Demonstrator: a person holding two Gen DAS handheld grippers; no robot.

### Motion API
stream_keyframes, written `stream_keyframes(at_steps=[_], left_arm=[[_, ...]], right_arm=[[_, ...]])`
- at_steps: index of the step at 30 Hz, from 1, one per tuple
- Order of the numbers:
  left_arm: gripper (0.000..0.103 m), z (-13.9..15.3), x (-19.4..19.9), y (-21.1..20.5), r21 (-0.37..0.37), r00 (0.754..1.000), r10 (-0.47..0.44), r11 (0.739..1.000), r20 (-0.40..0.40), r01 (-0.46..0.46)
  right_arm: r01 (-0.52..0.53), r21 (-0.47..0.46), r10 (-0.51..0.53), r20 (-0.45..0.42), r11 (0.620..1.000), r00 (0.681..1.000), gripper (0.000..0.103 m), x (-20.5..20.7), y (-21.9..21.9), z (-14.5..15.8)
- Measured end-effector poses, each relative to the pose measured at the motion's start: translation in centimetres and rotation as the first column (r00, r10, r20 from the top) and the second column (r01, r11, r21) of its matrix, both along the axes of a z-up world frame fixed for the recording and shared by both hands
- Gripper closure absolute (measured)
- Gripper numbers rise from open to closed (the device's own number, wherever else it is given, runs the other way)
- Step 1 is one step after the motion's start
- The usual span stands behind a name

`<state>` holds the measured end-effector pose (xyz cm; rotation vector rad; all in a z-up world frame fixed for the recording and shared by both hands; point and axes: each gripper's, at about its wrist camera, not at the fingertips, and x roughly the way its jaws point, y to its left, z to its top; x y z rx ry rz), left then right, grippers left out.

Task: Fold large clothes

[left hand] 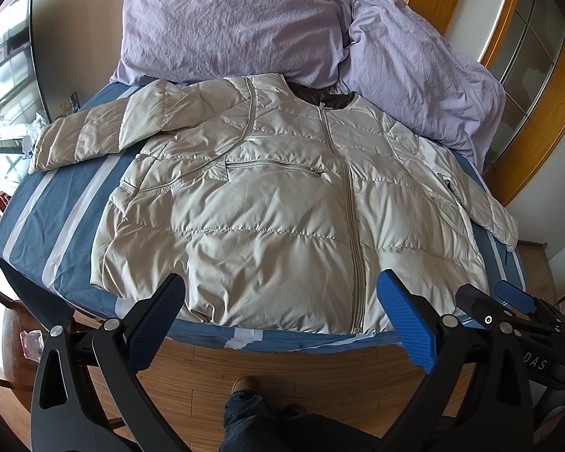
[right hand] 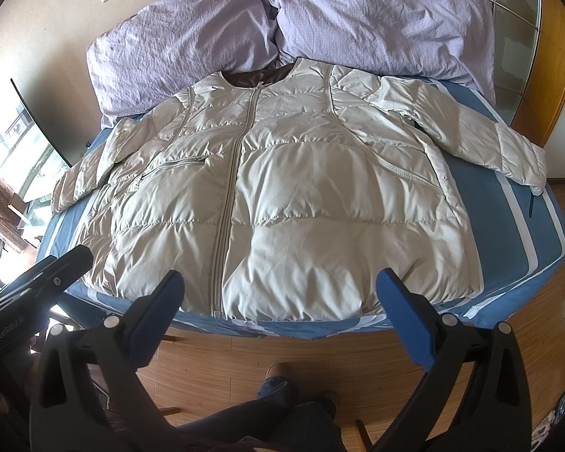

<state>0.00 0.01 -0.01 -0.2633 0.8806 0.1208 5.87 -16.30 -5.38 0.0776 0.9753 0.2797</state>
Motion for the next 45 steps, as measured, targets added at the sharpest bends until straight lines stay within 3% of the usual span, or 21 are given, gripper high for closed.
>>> stream_keyframes(at_steps=[45], left_arm=[[0.001, -0.41, 0.74, -0.04, -0.002, 1.000, -0.001, 1.000, -0.017, 0.001]], right_arm=[[0.017, 0.012, -0.017, -0.008, 1.000, 1.000, 0.002, 0.79, -0.19, -0.45]])
